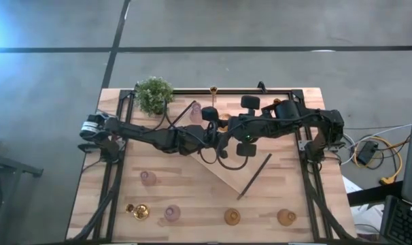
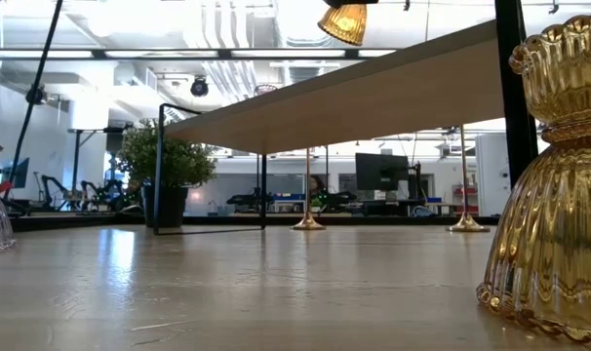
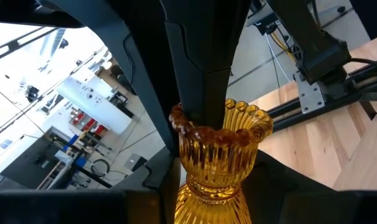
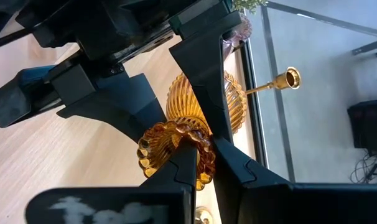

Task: Pick & Place candle stick holders
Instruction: Put the top yellow candle holder on the shelf

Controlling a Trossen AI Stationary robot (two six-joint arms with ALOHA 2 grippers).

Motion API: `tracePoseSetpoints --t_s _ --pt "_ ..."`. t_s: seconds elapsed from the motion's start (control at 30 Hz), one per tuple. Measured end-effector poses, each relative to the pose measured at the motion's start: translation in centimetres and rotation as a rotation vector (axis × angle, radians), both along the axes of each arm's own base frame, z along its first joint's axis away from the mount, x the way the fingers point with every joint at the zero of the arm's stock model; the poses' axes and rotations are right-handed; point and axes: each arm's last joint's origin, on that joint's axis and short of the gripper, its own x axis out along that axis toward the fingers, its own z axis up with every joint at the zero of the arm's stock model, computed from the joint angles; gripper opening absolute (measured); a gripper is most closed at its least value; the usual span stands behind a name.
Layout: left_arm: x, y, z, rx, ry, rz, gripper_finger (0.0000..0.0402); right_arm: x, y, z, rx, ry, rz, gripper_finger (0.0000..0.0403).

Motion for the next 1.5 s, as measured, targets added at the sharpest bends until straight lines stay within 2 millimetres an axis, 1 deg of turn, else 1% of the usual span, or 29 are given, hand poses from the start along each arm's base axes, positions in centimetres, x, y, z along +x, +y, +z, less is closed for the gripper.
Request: tracePoseSetpoints --t_s 0.1,0.17,0.4,0.57,0.7,0.87,1.0,1.17,1.3,1.37,1.43,1.5 --pt "0.0 0.0 0.0 -0.003 -0.002 0.0 0.0136 0.0 0.0 0.0 0.002 -0.002 -0.003 0.0019" --pt "0.0 0.0 0.0 -0.011 -0.007 0.0 0.0136 0.0 0.0 0.0 0.007 -0.006 -0.011 0.0029" --pt "-0.1 0.2 -0.1 -0.029 -0.014 0.025 0.0125 -0.7 -0.1 0.6 -0.002 -0.041 -0.036 0.0102" --pt "-0.2 0.5 -0.2 -0.03 -0.014 0.103 0.0125 -1.5 -0.2 1.3 0.026 -0.075 -0.06 0.0134" --pt "-0.7 0.5 -0.1 -0.069 -0.009 0.141 0.0125 -3.2 -0.6 2.6 0.051 -0.136 -0.097 0.0148" --pt "-2.0 0.2 1.0 -0.132 -0.026 0.124 0.0125 -6.0 -1.3 4.5 0.07 -0.248 -0.174 0.0149" --pt "-3.7 0.0 1.4 -0.185 -0.063 0.083 0.0125 -8.5 -2.0 6.0 0.095 -0.351 -0.253 0.0141" --pt "-7.5 0.3 0.8 -0.304 -0.163 0.059 0.0125 -10.8 -2.6 7.0 0.104 -0.424 -0.3 0.0128" --pt "-10.8 0.8 -0.6 -0.389 -0.299 0.045 0.0125 -12.0 -2.8 7.0 0.109 -0.434 -0.302 0.0121" --pt "-12.2 1.0 -1.3 -0.426 -0.374 0.046 0.0125 -12.2 -2.8 6.9 0.107 -0.429 -0.302 0.0121" --pt "-13.2 1.2 -2.4 -0.449 -0.414 0.097 0.0125 -12.2 -2.8 6.7 0.105 -0.423 -0.302 0.0122" --pt "-13.7 1.4 -3.8 -0.455 -0.41 0.167 0.0125 -12.2 -2.8 6.7 0.104 -0.421 -0.301 0.0124"
